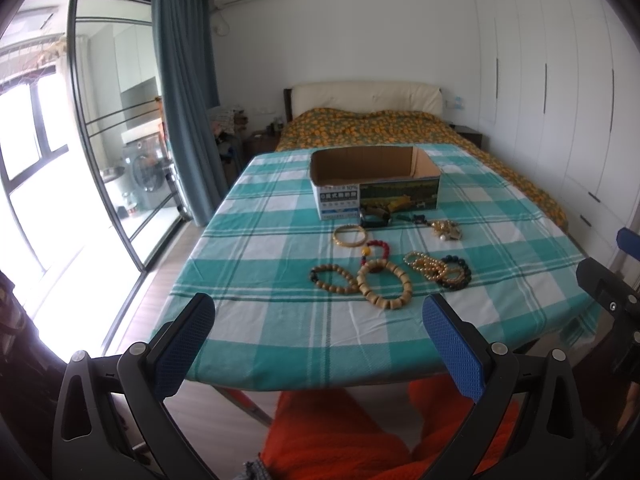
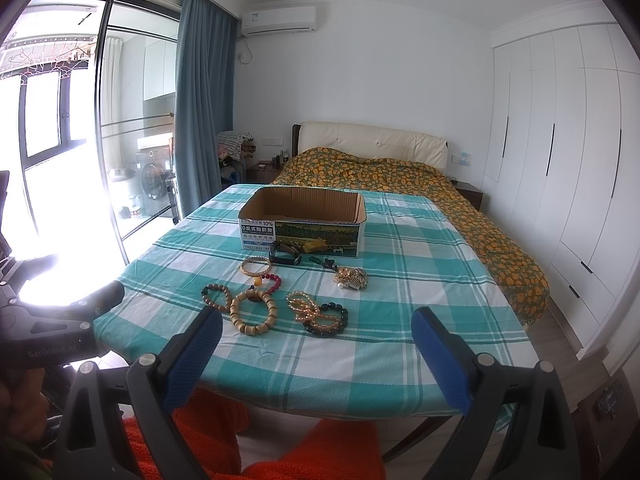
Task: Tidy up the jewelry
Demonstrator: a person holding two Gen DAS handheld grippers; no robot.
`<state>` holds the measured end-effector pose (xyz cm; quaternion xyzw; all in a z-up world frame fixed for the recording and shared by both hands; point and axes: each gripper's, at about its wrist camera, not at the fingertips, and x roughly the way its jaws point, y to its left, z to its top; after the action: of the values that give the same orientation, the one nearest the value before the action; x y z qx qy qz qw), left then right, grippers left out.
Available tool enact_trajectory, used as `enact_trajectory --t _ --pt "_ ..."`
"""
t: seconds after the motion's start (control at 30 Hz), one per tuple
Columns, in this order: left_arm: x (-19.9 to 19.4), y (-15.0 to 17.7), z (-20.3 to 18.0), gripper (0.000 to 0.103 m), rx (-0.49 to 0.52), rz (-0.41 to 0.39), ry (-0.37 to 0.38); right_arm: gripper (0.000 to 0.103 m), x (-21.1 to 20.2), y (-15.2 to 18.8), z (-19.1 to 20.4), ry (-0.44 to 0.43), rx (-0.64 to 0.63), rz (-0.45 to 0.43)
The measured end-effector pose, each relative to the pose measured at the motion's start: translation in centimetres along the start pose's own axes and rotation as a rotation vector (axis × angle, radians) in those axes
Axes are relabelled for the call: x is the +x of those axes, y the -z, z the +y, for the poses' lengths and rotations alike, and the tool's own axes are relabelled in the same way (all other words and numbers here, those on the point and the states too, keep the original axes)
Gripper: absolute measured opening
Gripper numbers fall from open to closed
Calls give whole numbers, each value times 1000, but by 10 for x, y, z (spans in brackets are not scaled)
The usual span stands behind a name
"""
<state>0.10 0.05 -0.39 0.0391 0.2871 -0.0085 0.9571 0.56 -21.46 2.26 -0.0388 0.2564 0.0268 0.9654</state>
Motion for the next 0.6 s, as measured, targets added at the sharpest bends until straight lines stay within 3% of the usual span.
enact_trajectory --t 0.6 --pt "4 4 -2 103 4 3 -3 97 0 1 0 0 0 0"
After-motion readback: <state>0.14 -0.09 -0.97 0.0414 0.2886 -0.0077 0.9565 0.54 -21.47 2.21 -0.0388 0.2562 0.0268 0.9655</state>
